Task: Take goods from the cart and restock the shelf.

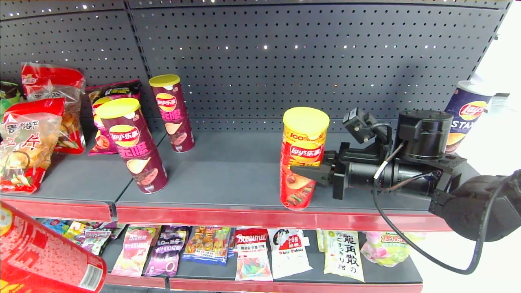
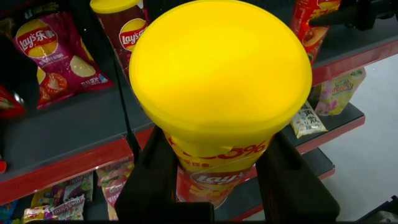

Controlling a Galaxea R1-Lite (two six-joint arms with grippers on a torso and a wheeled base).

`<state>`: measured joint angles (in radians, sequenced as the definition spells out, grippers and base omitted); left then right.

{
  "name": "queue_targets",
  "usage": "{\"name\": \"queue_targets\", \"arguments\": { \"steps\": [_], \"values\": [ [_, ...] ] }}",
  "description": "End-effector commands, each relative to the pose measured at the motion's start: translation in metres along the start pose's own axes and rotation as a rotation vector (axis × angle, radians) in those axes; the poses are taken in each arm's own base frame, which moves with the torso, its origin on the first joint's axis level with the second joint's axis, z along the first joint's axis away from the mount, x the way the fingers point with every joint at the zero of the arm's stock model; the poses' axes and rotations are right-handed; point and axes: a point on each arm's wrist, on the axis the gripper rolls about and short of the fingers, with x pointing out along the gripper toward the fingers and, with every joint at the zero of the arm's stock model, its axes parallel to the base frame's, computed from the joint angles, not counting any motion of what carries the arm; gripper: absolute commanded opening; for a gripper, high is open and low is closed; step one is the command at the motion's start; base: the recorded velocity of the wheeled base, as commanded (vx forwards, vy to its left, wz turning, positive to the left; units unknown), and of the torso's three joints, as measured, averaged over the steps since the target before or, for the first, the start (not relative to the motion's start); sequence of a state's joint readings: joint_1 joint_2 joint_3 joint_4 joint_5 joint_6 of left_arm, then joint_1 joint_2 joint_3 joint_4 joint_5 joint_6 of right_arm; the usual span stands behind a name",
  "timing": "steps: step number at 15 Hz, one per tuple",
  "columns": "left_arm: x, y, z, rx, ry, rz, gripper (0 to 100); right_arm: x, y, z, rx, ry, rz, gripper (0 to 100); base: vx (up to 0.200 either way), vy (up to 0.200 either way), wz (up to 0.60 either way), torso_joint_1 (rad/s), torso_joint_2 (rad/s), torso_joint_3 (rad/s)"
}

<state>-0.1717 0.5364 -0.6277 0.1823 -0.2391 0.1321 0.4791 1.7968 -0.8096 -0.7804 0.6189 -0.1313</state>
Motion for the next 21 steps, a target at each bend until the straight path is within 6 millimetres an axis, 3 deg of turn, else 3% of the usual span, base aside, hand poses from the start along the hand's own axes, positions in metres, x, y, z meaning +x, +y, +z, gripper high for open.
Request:
{"name": "queue_targets", "arguments": {
  "steps": [1,9,10,16,21],
  "values": [
    [0.000,0.000,0.000,0.000,0.001,0.000,0,0.002,0.000,-0.002,0.004,0.005,0.004,0,0.000,0.000,0.00,0.000,0.00,0.000],
    [-0.001,0.000,0.001,0.001,-0.004,0.000,0,0.005,0.001,-0.003,0.006,0.010,0.012,0,0.000,0.000,0.00,0.000,0.00,0.000],
    [-0.001,0.000,0.001,0.001,-0.004,0.000,0,0.005,0.000,-0.002,0.005,0.006,0.010,100,0.000,0.000,0.00,0.000,0.00,0.000],
    [-0.001,0.000,0.003,0.003,-0.012,0.001,0,0.004,0.001,-0.001,0.004,0.005,0.004,100,0.000,0.000,0.00,0.000,0.00,0.000],
    [-0.001,0.000,0.004,0.004,-0.012,0.001,0,-0.017,0.011,0.003,0.000,-0.002,-0.034,100,0.000,0.000,0.00,0.000,0.00,0.000]
  ]
}}
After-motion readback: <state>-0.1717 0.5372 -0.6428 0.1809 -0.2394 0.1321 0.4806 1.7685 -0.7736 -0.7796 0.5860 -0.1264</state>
